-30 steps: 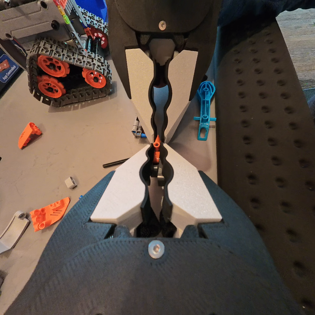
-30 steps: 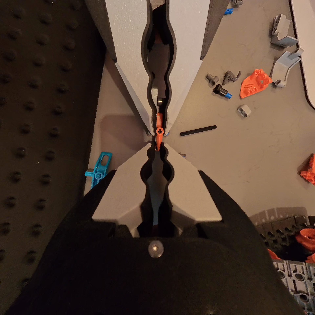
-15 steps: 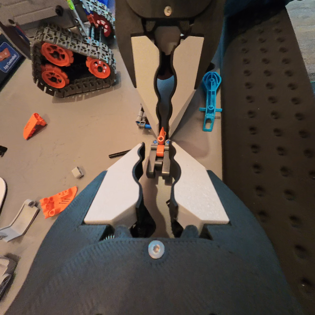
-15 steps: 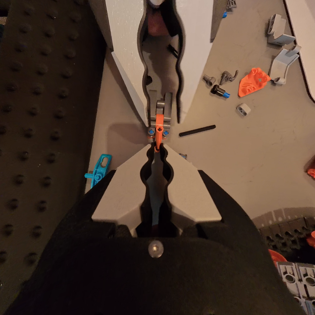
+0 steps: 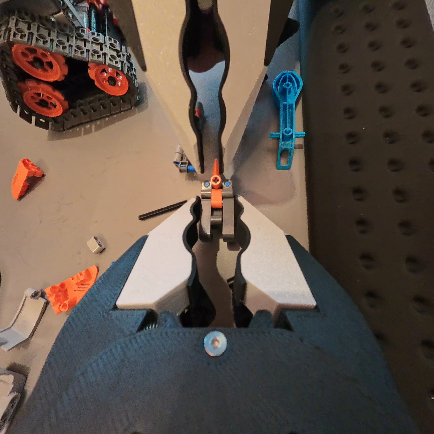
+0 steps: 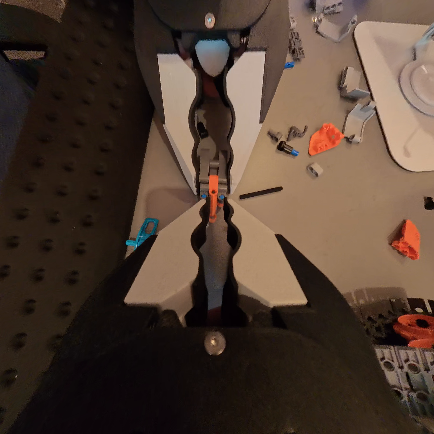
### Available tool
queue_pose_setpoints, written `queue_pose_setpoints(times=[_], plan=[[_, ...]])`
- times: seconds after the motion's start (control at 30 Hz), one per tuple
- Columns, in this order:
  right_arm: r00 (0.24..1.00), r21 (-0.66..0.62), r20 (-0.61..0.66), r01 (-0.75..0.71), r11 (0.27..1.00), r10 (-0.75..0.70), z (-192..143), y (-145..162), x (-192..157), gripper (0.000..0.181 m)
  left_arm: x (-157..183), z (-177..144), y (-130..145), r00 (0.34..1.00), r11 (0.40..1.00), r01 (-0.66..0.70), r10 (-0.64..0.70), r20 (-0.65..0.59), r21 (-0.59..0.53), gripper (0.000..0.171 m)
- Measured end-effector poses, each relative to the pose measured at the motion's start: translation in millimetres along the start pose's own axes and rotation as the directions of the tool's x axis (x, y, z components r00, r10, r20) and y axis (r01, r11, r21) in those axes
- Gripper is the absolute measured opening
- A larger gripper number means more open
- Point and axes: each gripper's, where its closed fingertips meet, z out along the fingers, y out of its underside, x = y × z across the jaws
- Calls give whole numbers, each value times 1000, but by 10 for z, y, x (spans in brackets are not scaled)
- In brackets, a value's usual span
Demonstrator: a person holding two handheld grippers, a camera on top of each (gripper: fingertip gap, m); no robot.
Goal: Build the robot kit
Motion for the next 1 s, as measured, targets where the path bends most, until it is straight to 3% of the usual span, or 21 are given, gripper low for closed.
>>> queue_pose_setpoints(times=[0.3, 0.4, 0.5, 1.0], plan=[[1000, 4, 28, -8, 1000, 8, 97, 22, -34, 4, 11, 30, -17, 1000, 1000, 6, -6, -6, 2, 25], [999, 28, 30, -32, 999, 31, 102, 17, -22, 4, 0, 64, -40, 1000, 1000, 6, -6, 10, 6, 34], [1000, 44, 22, -18, 999, 17, 114, -1, -28, 4, -1, 86, -51, 1000, 1000, -15, 15, 17, 2, 25], [999, 109, -12, 42, 993, -41, 90, -78, -80, 3, 58, 88, -53, 999, 999, -36, 35, -5, -7, 25]])
